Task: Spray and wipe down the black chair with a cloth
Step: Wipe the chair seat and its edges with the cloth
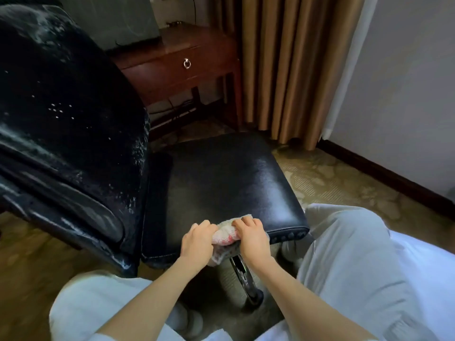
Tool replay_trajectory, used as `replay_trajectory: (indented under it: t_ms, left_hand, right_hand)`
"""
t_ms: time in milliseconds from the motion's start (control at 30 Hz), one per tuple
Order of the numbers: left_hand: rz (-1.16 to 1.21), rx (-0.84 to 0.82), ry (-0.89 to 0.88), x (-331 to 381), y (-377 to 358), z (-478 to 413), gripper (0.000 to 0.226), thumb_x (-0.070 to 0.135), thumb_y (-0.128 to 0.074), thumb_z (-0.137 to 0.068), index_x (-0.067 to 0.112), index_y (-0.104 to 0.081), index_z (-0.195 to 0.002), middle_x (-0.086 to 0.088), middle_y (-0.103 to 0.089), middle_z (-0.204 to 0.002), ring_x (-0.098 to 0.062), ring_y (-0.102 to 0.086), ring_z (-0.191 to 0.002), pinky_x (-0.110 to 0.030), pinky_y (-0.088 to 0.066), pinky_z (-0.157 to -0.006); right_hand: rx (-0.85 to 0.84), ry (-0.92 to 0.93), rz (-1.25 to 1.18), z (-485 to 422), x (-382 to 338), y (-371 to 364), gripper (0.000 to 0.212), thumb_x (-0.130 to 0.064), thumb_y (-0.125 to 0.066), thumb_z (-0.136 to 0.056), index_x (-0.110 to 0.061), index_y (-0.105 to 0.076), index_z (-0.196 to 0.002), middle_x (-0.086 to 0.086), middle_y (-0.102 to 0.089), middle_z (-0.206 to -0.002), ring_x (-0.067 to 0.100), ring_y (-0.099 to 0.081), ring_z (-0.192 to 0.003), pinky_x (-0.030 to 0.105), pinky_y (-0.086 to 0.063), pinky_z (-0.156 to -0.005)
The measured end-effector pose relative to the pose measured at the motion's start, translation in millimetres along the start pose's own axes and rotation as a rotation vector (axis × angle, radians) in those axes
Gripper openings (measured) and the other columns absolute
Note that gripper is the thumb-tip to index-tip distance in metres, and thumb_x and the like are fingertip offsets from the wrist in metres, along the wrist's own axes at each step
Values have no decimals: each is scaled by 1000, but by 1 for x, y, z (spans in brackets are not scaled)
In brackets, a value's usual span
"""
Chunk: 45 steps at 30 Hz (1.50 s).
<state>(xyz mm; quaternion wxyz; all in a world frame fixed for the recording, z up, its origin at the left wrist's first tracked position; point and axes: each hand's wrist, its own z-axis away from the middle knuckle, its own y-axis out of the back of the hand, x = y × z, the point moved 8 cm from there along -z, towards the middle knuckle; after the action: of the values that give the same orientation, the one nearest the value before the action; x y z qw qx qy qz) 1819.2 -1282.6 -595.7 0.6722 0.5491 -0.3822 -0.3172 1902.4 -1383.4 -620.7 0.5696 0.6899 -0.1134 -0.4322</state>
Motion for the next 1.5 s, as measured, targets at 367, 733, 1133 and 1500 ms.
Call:
replay_trajectory:
  t_ms: [367, 733, 1133, 1500]
  left_hand:
    - [31, 31, 58, 10, -5, -10, 29, 14, -57, -90, 26, -55, -116, 6, -50, -110, -14, -47, -100, -24, -32, -69]
    - [-2, 29, 89, 27, -1, -12, 33, 17, -61, -88, 27, -56, -119, 7, -50, -110, -12, -48, -101, -22, -34, -71]
    - [-6, 86, -17, 37, -11, -21, 41, 9, -60, -82, 28, -58, -119, 12, -50, -105, -10, -45, -90, -24, -41, -62]
    - [-126, 126, -498, 179, -16, -121, 41, 7, -76, -61, 19, -70, -100, -1, -62, -93, -26, -53, -73, -31, -40, -52]
  right_hand:
    - [8, 40, 5, -16, 18, 1, 39, -14, -57, -88, -30, -53, -123, -8, -48, -128, 17, -38, -118, 33, -43, -90]
    - [58, 111, -46, -15, 30, 10, 39, -17, -64, -86, -30, -52, -121, -9, -45, -128, 15, -38, -121, 33, -44, -90]
    - [167, 44, -159, -9, 52, 22, 38, -13, -66, -81, -26, -58, -116, -4, -51, -126, 21, -44, -117, 40, -51, -84]
    - [585, -617, -539, -8, 180, 56, 64, 16, -39, -67, -24, -62, -112, -2, -56, -117, 24, -47, -109, 26, -36, -92]
